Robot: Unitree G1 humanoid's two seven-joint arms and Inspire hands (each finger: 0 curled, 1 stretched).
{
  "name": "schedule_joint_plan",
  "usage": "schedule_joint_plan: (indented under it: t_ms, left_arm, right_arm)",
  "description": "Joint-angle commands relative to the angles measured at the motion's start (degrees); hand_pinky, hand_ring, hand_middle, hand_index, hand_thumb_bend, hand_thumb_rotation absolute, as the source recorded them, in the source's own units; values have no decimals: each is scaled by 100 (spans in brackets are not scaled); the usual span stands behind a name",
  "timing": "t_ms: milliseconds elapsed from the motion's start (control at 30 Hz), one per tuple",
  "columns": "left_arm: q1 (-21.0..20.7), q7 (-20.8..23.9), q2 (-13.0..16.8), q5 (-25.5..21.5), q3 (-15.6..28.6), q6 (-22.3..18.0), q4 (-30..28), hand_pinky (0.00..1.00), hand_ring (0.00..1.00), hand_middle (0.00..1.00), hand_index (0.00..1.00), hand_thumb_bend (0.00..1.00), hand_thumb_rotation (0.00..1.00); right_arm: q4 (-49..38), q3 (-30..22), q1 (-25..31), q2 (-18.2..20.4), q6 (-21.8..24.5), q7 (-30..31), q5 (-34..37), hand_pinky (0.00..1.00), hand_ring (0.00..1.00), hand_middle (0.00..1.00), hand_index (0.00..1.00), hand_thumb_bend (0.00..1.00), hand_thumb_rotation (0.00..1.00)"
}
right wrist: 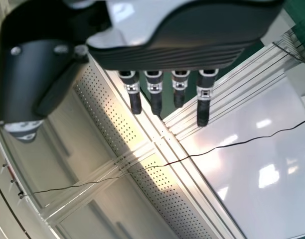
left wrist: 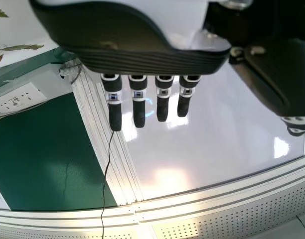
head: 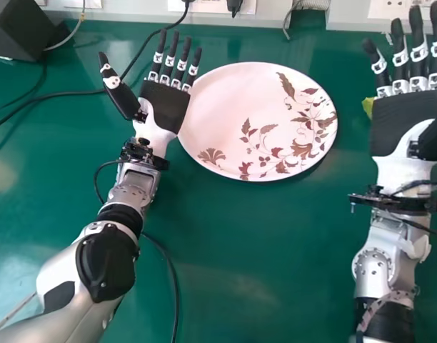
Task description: Pick up biscuit and place it in the plate
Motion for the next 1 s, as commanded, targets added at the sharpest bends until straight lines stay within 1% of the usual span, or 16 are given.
schedule_joint_plan:
  t_ms: [0, 100, 400, 500, 567, 633, 733, 967]
  left_arm:
    - [124, 11, 15, 43, -64, -39, 60, 82, 91, 97, 99, 100, 89]
    - [129, -44, 18, 44, -70, -21, 60, 81, 90, 97, 100, 100, 89]
    - [116, -26, 33, 22, -51, 41, 66, 83, 93, 99, 100, 100, 87]
    - [117, -3, 35, 43, -66, 4, 64, 82, 92, 100, 100, 100, 90]
    - [115, -6, 39, 38, -60, 18, 67, 83, 93, 100, 100, 100, 90]
    - [113, -16, 39, 24, -48, 36, 70, 82, 93, 100, 100, 100, 89]
    - [112, -33, 40, 29, -52, 31, 70, 82, 94, 100, 100, 100, 90]
    - [104, -27, 42, 25, -49, 36, 70, 82, 94, 100, 100, 100, 90]
  right_arm:
    - [17, 15, 71, -21, 51, 97, 122, 79, 85, 98, 98, 94, 42]
    - [-22, 6, 80, -7, 244, 231, 389, 80, 85, 98, 99, 93, 43]
    - [-9, -94, 68, 27, 860, 661, 1138, 79, 85, 99, 99, 95, 40]
    - [29, -126, 57, 43, 924, 724, 1202, 80, 85, 99, 99, 95, 41]
    - [54, -153, 45, 52, 979, 768, 1258, 79, 84, 98, 99, 96, 40]
    - [82, -185, 30, 59, 1040, 830, 1333, 80, 84, 99, 99, 95, 40]
    - [120, -219, 12, 63, 1093, 899, 1387, 80, 84, 99, 99, 94, 41]
    - [98, -265, -1, 97, 1173, 958, 1434, 80, 84, 99, 99, 95, 39]
